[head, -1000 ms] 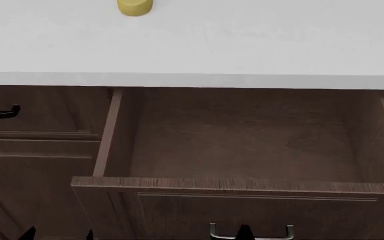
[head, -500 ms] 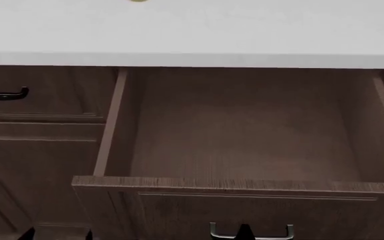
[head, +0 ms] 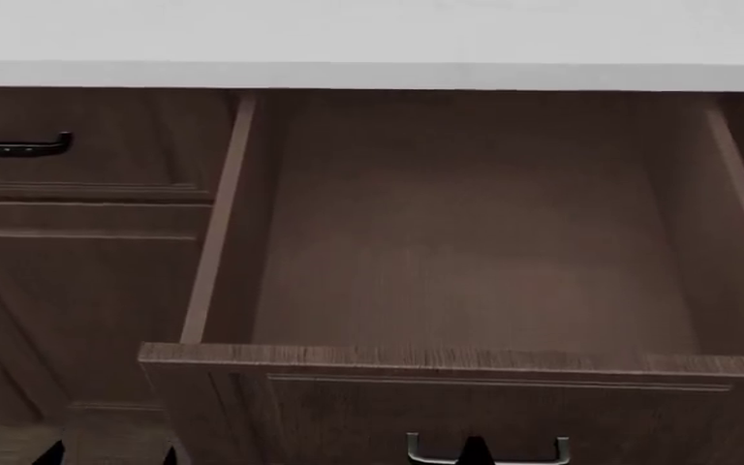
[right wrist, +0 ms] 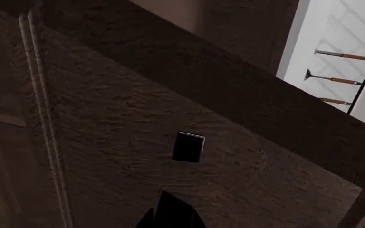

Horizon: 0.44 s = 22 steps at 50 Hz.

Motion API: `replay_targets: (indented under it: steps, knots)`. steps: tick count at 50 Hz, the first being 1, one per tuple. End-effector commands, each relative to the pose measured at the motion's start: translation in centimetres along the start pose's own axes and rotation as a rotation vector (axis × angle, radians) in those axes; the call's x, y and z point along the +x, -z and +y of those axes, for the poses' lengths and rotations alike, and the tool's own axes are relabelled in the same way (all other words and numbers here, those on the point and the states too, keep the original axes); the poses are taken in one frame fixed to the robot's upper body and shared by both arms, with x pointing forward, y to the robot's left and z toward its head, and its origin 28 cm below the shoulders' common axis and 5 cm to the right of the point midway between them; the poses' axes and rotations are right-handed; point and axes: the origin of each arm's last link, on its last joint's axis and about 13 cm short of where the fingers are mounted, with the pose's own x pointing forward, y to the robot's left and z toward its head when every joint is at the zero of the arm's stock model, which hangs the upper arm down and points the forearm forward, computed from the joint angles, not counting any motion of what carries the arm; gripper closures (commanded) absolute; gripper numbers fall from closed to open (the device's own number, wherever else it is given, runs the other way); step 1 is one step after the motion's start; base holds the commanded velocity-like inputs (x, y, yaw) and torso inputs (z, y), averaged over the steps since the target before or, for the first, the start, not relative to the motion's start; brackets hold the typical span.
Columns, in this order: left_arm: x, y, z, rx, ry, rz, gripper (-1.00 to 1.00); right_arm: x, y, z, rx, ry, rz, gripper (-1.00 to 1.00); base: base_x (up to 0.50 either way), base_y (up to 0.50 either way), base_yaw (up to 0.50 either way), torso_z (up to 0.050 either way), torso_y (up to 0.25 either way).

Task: Open the right drawer.

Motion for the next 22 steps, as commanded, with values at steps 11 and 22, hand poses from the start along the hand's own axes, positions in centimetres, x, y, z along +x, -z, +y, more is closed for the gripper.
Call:
replay_targets:
  steps: [11, 22]
  knots:
    - [-0.10, 0.09, 0.12, -0.013, -0.003, -0.003, -1.00, 1.14, 0.24, -2.37, -0.014, 0.347, 0.026, 1.00, -0.20, 0.00, 0.00, 0.001, 0.003]
    - [0.07, 0.17, 0.07, -0.002, 0.005, 0.002, -1.00, 1.36, 0.20, -2.30, -0.023, 0.343, 0.021, 1.00, -0.20, 0.00, 0.00, 0.002, 0.003]
